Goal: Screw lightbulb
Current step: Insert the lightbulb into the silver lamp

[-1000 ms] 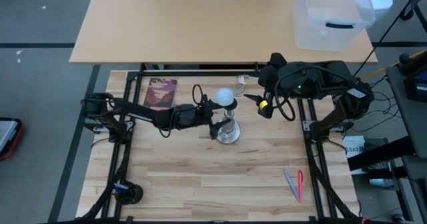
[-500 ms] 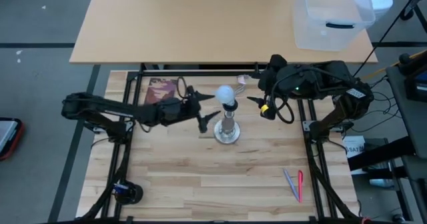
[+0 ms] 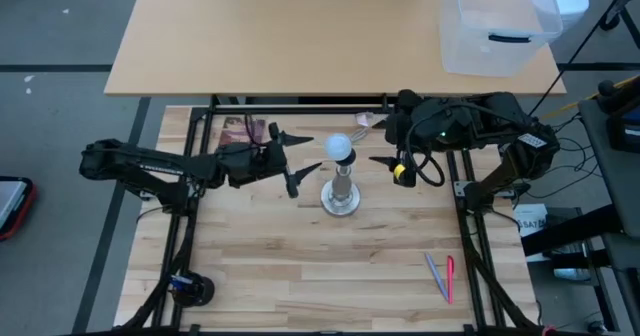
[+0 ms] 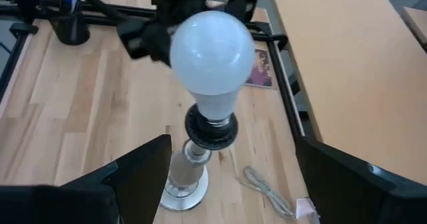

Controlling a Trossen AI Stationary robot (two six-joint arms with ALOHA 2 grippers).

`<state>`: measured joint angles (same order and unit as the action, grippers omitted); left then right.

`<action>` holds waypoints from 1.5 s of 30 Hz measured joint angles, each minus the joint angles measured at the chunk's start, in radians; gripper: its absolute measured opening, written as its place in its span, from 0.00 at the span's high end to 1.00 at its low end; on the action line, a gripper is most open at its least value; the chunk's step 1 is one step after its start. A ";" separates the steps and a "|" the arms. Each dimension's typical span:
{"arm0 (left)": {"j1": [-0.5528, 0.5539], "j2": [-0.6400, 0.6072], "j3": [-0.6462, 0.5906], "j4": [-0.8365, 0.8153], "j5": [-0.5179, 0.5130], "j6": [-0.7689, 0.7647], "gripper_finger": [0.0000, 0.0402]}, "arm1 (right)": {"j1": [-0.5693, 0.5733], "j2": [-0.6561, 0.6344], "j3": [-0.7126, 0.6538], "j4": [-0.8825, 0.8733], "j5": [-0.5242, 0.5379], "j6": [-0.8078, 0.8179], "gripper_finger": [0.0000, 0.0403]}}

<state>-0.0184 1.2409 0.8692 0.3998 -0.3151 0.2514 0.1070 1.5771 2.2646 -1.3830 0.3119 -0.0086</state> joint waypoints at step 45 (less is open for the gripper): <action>0.043 0.000 0.181 -0.110 0.270 0.114 0.99 | 0.000 0.028 -0.001 0.010 0.118 -0.140 1.00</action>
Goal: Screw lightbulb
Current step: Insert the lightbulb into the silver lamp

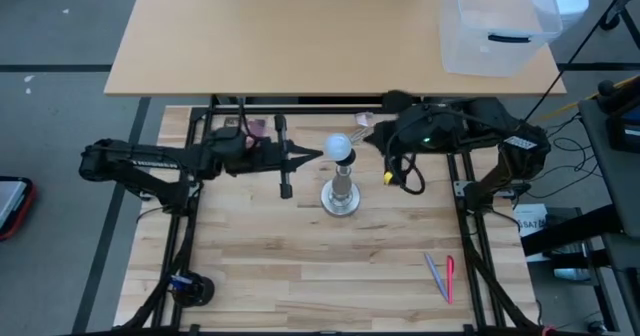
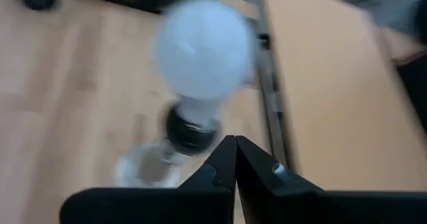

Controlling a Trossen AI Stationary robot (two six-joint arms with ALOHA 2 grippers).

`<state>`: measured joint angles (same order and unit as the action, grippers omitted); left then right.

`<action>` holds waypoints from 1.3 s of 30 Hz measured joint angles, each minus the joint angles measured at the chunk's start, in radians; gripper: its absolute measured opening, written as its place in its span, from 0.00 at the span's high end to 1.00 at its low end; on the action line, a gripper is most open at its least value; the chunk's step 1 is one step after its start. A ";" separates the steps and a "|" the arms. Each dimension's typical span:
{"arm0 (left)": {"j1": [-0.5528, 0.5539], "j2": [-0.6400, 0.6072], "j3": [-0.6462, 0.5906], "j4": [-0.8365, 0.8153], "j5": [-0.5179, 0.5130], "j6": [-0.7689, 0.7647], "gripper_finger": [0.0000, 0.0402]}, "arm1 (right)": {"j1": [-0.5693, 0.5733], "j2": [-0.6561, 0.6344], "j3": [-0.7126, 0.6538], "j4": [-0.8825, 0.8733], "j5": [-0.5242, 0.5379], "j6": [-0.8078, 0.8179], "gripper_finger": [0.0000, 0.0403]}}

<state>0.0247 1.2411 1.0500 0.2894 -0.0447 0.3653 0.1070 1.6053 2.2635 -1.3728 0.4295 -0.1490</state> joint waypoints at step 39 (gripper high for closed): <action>-0.004 -0.009 0.001 -0.056 -0.036 -0.069 1.00 | -0.008 -0.732 -1.419 1.637 -0.095 -0.231 1.00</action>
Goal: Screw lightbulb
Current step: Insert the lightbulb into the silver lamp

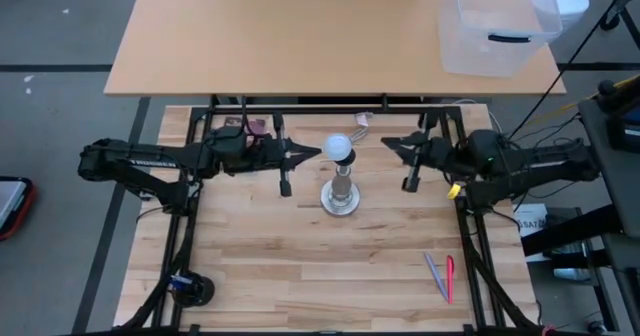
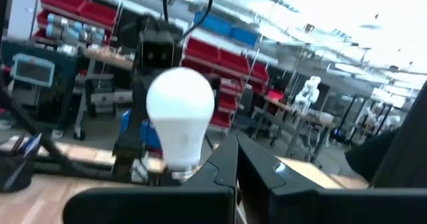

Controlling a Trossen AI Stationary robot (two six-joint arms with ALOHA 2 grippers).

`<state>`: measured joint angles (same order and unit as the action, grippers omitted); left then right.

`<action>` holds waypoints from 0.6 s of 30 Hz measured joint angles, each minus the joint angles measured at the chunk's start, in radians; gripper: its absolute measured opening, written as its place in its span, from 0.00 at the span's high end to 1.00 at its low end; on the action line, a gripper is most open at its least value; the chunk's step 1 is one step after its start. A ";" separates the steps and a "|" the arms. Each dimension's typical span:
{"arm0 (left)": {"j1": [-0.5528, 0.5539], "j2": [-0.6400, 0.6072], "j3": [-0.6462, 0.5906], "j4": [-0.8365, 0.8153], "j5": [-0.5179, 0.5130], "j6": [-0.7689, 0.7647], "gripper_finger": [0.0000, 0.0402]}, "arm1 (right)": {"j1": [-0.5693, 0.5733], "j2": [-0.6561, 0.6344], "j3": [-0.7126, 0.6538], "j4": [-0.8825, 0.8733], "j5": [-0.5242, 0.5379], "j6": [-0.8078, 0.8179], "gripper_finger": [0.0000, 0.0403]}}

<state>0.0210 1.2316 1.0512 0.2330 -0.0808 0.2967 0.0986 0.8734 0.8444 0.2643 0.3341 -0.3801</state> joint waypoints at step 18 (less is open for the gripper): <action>-0.002 0.005 0.000 0.058 0.042 0.023 1.00 | -0.023 0.162 0.002 0.255 -0.001 -0.073 1.00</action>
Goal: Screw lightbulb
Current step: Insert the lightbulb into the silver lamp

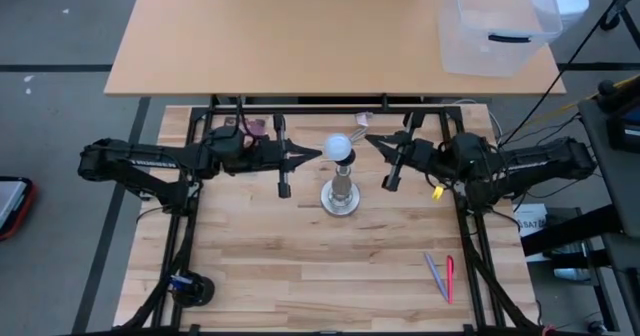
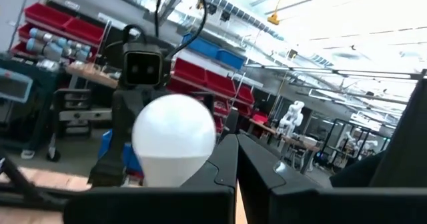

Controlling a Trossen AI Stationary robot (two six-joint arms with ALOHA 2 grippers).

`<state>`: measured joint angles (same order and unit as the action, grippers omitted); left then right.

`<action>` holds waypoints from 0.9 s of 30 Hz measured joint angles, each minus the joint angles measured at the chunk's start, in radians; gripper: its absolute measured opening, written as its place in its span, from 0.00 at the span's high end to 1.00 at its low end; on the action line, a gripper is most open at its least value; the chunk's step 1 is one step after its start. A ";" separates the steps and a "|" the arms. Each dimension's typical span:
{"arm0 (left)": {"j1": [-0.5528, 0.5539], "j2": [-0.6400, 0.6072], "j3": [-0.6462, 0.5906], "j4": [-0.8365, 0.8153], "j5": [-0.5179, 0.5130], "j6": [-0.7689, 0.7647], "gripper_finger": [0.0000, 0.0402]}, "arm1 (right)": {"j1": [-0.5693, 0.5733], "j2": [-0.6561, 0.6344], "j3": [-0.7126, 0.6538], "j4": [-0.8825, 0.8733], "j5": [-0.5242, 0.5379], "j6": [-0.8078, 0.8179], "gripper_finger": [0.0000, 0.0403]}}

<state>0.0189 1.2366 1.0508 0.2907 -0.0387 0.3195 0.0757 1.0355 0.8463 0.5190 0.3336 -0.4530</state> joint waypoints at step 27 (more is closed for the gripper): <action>0.010 0.021 0.000 0.038 -0.005 0.000 1.00 | -0.044 0.127 0.030 0.116 -0.044 -0.006 1.00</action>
<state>0.0288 1.2575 1.0508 0.3286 -0.0433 0.3191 0.0315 1.1622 0.8766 0.6351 0.2893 -0.4595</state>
